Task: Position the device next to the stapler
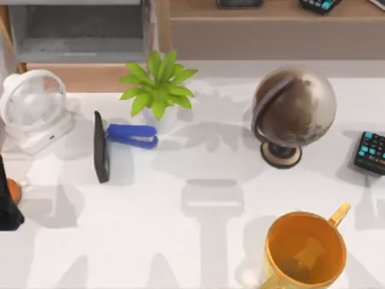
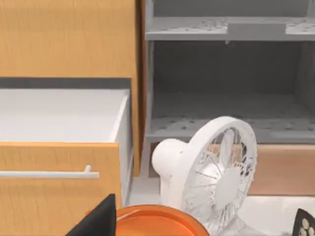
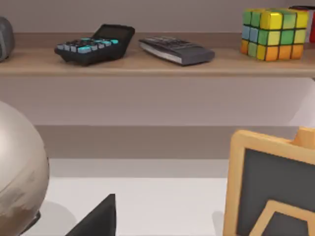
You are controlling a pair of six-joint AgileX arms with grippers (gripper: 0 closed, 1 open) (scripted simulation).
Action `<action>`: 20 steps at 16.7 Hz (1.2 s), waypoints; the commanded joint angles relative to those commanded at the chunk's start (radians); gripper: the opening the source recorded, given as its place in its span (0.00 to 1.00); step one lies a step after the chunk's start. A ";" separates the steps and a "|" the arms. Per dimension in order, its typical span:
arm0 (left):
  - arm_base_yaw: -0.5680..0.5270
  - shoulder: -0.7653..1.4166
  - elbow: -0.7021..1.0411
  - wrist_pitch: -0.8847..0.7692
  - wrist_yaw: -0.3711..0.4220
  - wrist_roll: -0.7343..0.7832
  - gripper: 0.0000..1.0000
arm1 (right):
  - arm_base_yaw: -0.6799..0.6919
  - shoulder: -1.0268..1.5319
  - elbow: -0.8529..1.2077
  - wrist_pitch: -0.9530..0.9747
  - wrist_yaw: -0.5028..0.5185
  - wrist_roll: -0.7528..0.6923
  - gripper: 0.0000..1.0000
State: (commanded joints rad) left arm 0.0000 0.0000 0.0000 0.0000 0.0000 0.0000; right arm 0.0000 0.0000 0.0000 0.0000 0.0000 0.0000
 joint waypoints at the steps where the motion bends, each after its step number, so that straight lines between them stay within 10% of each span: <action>1: 0.000 0.000 0.000 0.000 0.000 0.000 1.00 | 0.000 0.000 0.000 0.000 0.000 0.000 1.00; 9: 0.036 0.253 0.247 -0.164 -0.012 0.051 1.00 | 0.000 0.000 0.000 0.000 0.000 0.000 1.00; 20: 0.211 1.281 1.212 -0.752 -0.033 0.176 1.00 | 0.000 0.000 0.000 0.000 0.000 0.000 1.00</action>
State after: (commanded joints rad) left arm 0.2107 1.2812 1.2121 -0.7521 -0.0333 0.1758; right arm 0.0000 0.0000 0.0000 0.0000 0.0000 0.0000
